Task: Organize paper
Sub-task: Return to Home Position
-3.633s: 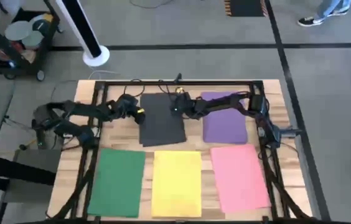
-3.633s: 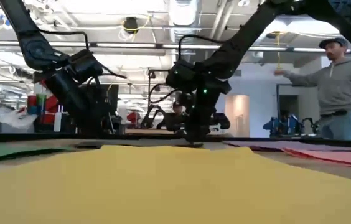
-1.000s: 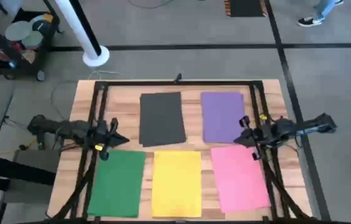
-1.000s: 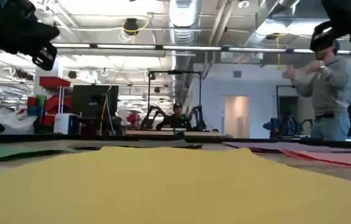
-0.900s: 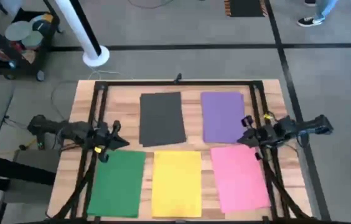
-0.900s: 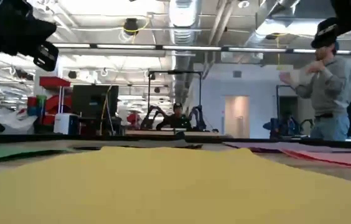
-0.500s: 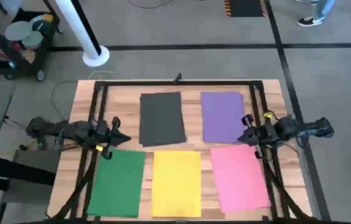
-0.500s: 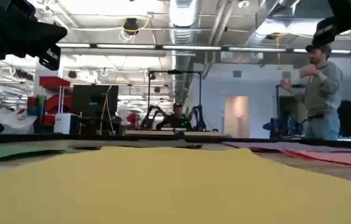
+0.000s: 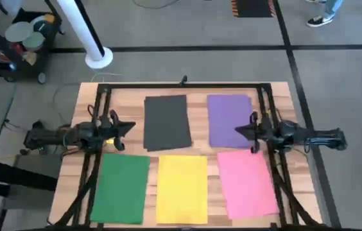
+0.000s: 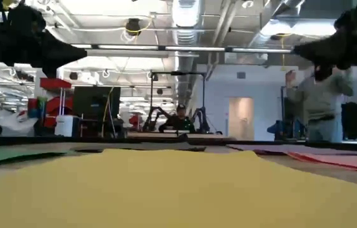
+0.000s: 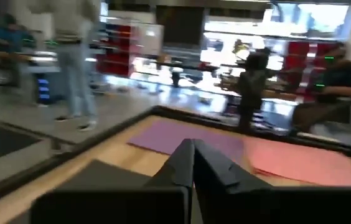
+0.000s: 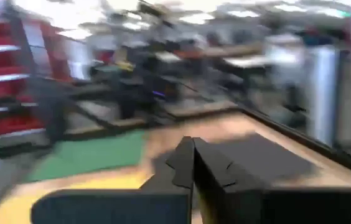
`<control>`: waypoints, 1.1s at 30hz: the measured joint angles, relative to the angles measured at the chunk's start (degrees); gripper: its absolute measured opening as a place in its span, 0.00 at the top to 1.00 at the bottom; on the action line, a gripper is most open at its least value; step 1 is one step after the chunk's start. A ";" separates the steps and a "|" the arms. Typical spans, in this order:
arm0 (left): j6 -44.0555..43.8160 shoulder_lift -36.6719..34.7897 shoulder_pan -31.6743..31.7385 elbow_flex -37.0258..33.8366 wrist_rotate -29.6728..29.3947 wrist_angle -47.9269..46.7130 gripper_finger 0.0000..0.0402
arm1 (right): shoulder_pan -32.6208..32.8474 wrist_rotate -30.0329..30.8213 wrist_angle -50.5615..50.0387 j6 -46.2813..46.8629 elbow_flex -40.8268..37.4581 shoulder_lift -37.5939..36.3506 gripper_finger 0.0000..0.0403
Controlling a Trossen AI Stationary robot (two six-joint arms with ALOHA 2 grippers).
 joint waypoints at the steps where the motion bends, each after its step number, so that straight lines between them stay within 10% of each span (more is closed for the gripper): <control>1: -0.02 0.00 0.03 -0.01 -0.40 0.00 1.00 | -0.03 0.36 -0.28 -0.02 0.00 0.01 1.00; 33: 0.72 0.00 0.01 -0.03 -0.48 -0.09 1.00 | 0.41 0.30 -0.77 -2.43 -0.04 0.00 1.00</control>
